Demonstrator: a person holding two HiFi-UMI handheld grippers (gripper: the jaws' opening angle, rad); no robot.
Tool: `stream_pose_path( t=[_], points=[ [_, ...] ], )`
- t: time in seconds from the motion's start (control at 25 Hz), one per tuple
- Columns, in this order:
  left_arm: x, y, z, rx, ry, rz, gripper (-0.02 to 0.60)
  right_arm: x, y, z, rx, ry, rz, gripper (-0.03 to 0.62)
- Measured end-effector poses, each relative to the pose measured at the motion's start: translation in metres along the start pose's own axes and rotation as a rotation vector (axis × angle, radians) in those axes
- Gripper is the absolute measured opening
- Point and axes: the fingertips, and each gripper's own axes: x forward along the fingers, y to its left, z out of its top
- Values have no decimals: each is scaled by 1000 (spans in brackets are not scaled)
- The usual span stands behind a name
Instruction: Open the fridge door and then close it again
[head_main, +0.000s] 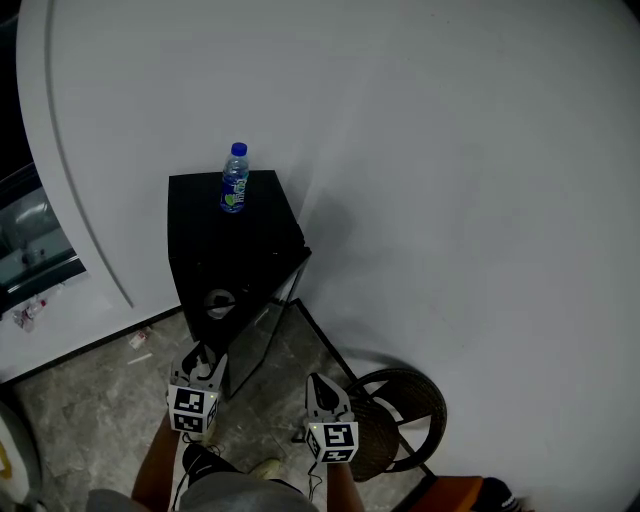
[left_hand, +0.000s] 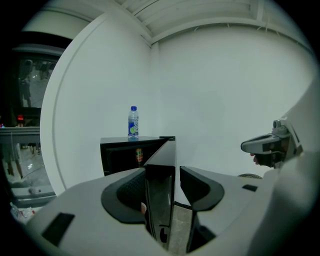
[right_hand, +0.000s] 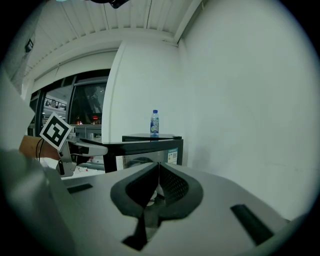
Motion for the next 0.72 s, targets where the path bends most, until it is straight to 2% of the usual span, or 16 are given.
stream_pose_path(
  t=[0.4, 0.72],
  points=[
    [-8, -34, -6, 23, 4, 3, 202, -18, -11, -6, 3, -9, 26, 25],
    [-13, -75, -6, 33, 0, -48, 190, -43, -29, -13, 11, -17, 1, 25]
  ],
)
